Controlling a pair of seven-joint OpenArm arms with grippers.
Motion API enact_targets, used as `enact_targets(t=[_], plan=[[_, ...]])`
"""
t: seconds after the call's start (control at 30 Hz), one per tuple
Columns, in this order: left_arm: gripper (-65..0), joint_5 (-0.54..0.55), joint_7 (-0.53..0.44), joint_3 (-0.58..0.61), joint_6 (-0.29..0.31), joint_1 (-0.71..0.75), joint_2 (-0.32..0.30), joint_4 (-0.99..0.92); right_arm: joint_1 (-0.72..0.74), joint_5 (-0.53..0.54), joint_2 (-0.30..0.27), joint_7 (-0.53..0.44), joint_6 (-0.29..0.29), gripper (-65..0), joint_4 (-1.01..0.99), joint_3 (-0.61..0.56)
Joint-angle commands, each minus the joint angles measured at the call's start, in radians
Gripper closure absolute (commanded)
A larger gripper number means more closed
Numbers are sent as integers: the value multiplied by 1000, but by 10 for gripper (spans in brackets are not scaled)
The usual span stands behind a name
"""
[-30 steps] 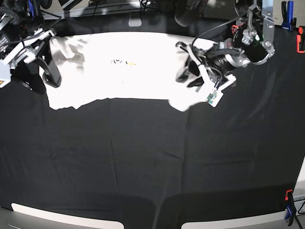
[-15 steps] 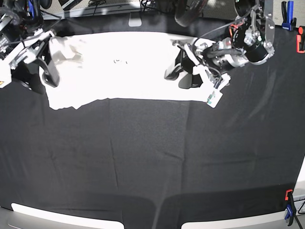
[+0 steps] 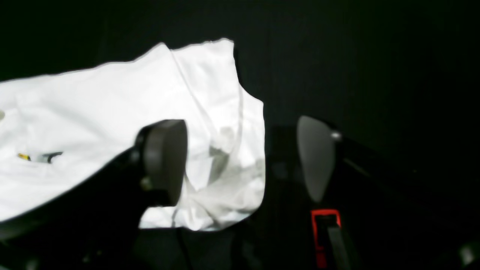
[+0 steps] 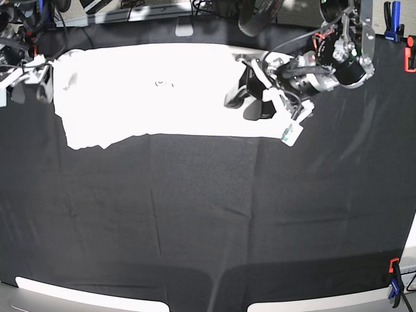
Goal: Layout the t-shirt on the table in an organized manner, then fold the t-shirt properly
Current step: 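Grasp the folded strip's end with the left gripper and fold it inward, then grasp the strip's other end with the right gripper and lift it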
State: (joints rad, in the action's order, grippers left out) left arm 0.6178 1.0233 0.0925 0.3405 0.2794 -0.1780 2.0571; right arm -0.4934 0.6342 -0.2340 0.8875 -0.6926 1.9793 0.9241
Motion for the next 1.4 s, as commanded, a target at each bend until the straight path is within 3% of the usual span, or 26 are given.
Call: enact_targets(t=[0.0, 0.1, 0.13, 0.17, 0.33, 0.47, 0.57, 0.77, 0.97, 1.17, 1.37], plan=[[-267, 19, -23, 1, 3, -5, -3, 18, 0, 20, -23, -38, -6, -462, 8, 5], [-267, 19, -23, 1, 3, -5, -3, 18, 0, 19, -46, -32, -6, -462, 4, 5], [-267, 19, -23, 1, 3, -5, -3, 18, 2, 17, -56, -30, 51, -460, 2, 5], [-267, 19, -23, 1, 3, -5, -3, 18, 5, 11, -69, -28, 70, -460, -3, 5], [-267, 19, -23, 1, 3, -5, -3, 18, 76, 6, -133, 37, 69, -459, -135, 5], [-267, 19, -26, 1, 3, -5, -3, 18, 167, 169, -179, 194, -6, -459, -351, 5], [-267, 19, -26, 1, 3, -5, -3, 18, 225, 324, -214, 278, -6, -459, -529, 5], [-267, 19, -27, 1, 3, -5, -3, 18, 287, 481, -270, 382, -6, -459, -778, 5], [-267, 19, -30, 1, 3, -5, -3, 18, 299, 554, -273, 429, -6, -459, -849, 4], [-267, 19, -30, 1, 3, -5, -3, 18, 299, 543, -273, 430, -6, -459, -849, -12], [-267, 19, -30, 1, 3, -5, -3, 18, 300, 529, -273, 413, -6, -459, -849, -155]])
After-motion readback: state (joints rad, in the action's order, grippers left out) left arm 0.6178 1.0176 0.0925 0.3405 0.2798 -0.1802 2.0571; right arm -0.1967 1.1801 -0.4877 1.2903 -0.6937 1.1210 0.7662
